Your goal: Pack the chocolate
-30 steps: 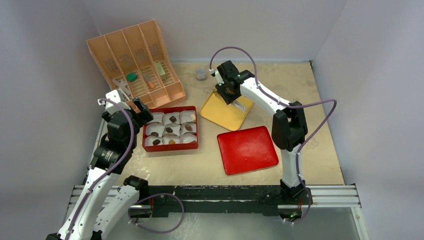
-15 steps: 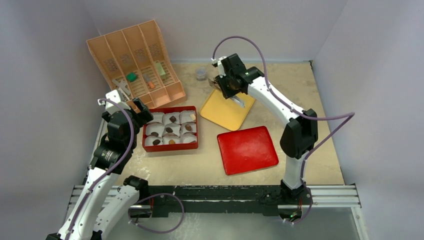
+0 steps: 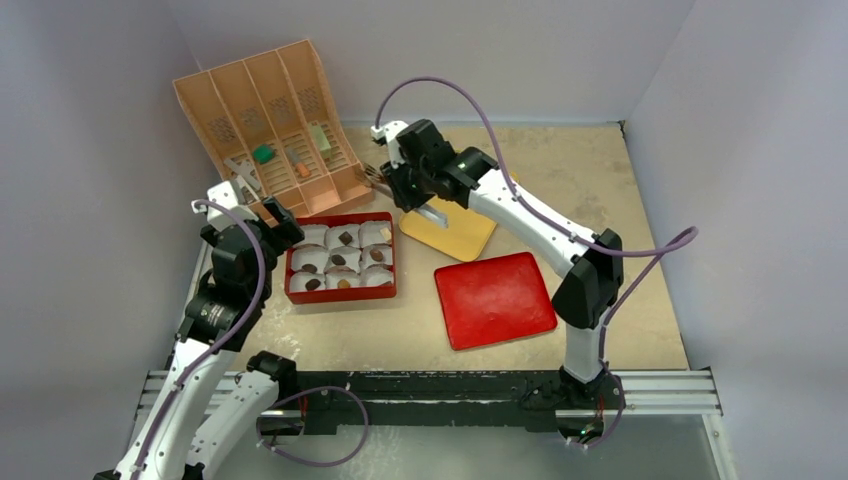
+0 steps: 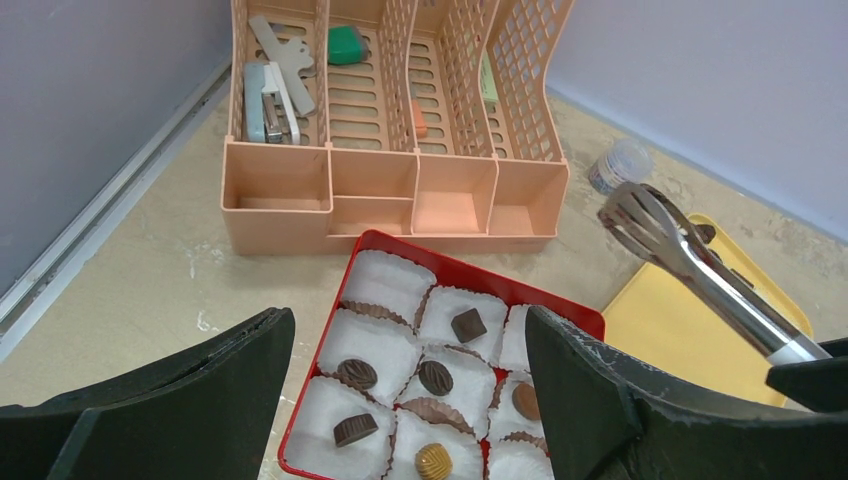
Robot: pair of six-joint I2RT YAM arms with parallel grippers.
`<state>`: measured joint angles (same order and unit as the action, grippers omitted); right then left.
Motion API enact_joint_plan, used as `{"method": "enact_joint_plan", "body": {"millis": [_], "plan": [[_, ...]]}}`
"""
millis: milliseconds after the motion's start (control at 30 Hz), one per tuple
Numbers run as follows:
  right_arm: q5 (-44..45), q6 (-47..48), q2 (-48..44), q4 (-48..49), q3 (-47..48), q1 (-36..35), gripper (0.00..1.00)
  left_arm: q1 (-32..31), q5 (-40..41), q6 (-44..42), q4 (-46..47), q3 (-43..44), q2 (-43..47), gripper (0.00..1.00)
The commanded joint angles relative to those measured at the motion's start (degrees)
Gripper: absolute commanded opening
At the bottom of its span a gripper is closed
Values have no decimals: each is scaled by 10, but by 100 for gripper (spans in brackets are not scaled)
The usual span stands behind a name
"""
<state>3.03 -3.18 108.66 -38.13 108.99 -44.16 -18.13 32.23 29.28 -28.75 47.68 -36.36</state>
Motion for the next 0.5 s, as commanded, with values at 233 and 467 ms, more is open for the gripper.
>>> {"method": "enact_joint_plan", "body": {"millis": [233,467], "plan": [[-29,-27,58,49,95,-70,31,-2,24,-6,16,17,19,84],[-60,-34,103,51,123,-96,32,-2,22,-7,16,17,21,84]]}}
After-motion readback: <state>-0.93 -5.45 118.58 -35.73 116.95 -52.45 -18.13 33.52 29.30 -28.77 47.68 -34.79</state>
